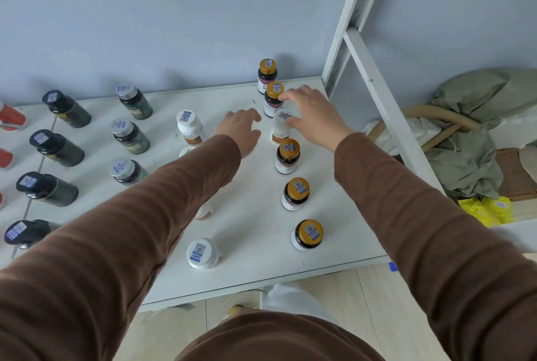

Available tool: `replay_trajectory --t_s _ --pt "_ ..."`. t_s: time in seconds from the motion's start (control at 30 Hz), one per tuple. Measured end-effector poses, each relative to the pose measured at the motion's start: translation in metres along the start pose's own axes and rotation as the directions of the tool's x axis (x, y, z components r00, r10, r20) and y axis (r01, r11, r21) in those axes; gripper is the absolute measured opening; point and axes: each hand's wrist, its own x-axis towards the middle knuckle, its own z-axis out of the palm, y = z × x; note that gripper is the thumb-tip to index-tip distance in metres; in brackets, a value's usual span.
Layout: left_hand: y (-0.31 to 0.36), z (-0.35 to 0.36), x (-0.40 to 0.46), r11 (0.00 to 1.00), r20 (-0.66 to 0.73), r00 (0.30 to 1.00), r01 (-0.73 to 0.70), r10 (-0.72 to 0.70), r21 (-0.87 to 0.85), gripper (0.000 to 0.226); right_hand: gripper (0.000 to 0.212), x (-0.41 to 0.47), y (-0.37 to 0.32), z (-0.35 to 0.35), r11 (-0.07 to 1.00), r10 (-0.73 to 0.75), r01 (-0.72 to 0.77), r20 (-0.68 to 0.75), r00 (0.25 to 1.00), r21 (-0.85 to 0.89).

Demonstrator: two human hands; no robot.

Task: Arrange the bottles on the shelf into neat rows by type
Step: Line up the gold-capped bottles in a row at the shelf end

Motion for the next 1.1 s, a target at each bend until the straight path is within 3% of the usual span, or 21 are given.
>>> replay_trajectory --t_s 0.1,0.17,0.27,0.4,0.6,0.8,0.97,1.1 --pt "0.000 0.008 0.008 1.000 0.061 0.998 0.028 -0.028 -0.010 0.036 0.042 0.011 0.000 0.011 0.998 -0.030 0.039 0.152 0.988 -0.056" --pt "0.000 0.013 0.012 0.996 0.090 0.995 0.055 -0.048 -0.076 0.036 0.038 0.014 0.001 0.015 1.000 -0.014 0.018 0.151 0.988 -0.025" --pt "0.000 0.011 0.020 0.920 0.131 0.985 0.151 -0.110 -0.363 0.033 0.036 0.021 0.000 0.005 0.984 0.070 -0.084 0.094 0.993 0.156" --pt "0.010 -0.009 0.024 0.568 0.263 0.943 0.332 -0.202 -0.753 0.042 0.034 0.031 -0.010 -0.021 0.826 0.194 -0.231 0.126 0.973 0.514" --pt "0.014 -0.032 0.023 0.184 0.494 0.869 0.487 -0.010 -0.854 0.057 0.045 0.039 -0.025 -0.040 0.665 0.327 -0.346 0.159 0.932 0.662" --pt "0.016 -0.032 0.022 0.171 0.468 0.883 0.468 -0.046 -0.867 0.049 0.045 0.035 -0.026 -0.041 0.717 0.298 -0.361 0.207 0.932 0.596" --pt "0.013 -0.033 0.021 0.339 0.211 0.975 0.220 -0.066 -0.915 0.037 0.039 0.044 -0.031 -0.047 0.867 0.158 -0.146 0.017 0.987 0.476" --pt "-0.010 -0.052 0.024 0.483 0.072 0.997 0.083 -0.041 -0.872 0.022 0.032 0.064 -0.051 -0.048 0.948 0.011 0.017 -0.084 0.996 0.319"
